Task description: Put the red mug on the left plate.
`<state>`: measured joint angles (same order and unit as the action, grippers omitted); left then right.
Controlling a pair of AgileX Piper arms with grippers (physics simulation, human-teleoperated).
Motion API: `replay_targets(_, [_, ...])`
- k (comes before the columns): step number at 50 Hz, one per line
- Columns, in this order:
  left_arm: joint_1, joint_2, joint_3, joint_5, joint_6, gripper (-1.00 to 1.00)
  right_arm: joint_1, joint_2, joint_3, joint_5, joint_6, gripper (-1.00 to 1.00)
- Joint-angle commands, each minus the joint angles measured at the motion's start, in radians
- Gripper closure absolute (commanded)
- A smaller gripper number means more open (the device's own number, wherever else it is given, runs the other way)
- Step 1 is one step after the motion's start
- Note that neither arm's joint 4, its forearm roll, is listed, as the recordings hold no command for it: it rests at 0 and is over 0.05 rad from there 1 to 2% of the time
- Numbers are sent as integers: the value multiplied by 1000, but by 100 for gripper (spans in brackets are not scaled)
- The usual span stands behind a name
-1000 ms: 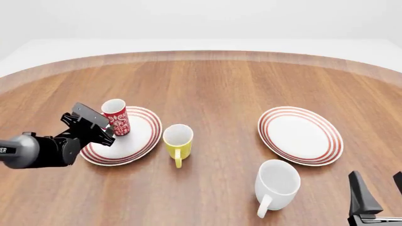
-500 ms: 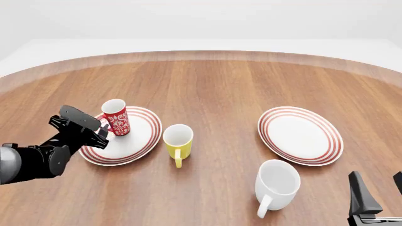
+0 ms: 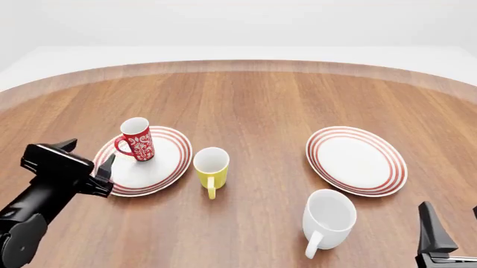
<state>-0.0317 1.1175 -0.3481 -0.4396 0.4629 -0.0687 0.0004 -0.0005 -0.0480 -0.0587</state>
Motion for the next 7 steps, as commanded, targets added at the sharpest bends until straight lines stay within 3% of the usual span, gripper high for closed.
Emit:
replay_targets(1, [-55, -404, 107, 216, -94, -100, -6, 0, 0, -6, -21, -100])
replay_targets(7, [-169, -745, 73, 538, -198, -100, -8, 0, 0, -3, -26, -100])
